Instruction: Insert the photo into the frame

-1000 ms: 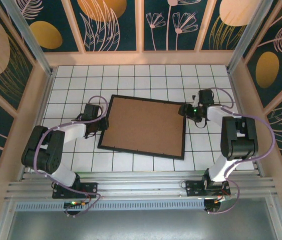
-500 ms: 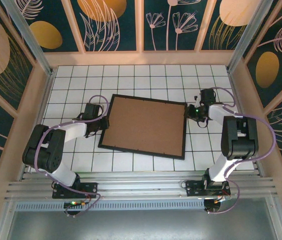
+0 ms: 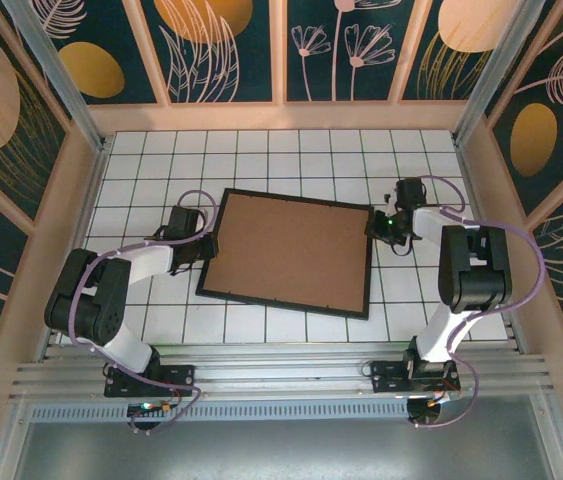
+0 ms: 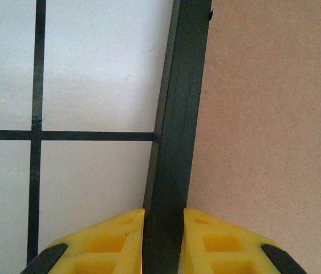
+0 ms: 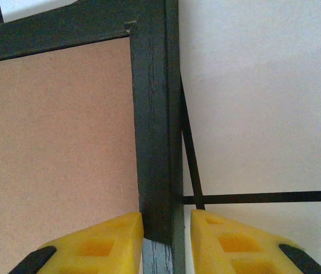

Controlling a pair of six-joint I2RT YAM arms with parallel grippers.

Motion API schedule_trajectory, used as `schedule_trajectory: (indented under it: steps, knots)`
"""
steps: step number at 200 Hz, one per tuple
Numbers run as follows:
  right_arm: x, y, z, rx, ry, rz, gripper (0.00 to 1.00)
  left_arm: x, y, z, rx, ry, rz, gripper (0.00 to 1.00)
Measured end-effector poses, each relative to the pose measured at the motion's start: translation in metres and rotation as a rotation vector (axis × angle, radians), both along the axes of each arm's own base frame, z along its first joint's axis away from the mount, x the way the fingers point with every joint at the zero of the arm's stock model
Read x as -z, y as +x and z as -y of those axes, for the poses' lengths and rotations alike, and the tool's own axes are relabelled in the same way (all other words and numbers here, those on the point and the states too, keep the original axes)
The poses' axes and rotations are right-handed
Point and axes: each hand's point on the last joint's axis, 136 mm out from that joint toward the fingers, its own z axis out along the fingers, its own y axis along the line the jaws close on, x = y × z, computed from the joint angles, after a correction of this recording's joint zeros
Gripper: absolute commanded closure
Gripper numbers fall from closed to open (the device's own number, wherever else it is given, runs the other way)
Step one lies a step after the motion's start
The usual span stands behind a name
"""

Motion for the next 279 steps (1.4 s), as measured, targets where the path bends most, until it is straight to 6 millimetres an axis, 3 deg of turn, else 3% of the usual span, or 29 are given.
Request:
schedule_trajectory:
  steps: [93,153,183,212,244,279]
  knots:
    - [0.008,0.001,-0.009,-0.012,-0.135,0.008,0.64,0.0,0.0,0.001,0.004,-0.007,-0.003,0.8]
    - [0.001,0.011,-0.006,0.004,-0.232,0.03,0.57,-0.001,0.002,-0.002,-0.008,0.006,0.008,0.81]
    - [-0.014,-0.017,0.0,0.01,-0.196,0.014,0.58,0.0,0.001,-0.002,-0.01,0.007,0.011,0.81]
    - [-0.029,-0.046,0.004,0.03,-0.139,0.005,0.67,-0.001,0.001,-0.003,-0.011,0.012,0.014,0.81]
    - [-0.017,-0.079,-0.004,0.022,-0.077,-0.073,0.71,-0.001,0.001,-0.003,-0.013,0.018,0.016,0.81]
    - [-0.007,-0.096,-0.009,0.003,-0.05,-0.132,0.72,-0.001,0.001,-0.003,-0.012,0.018,0.017,0.81]
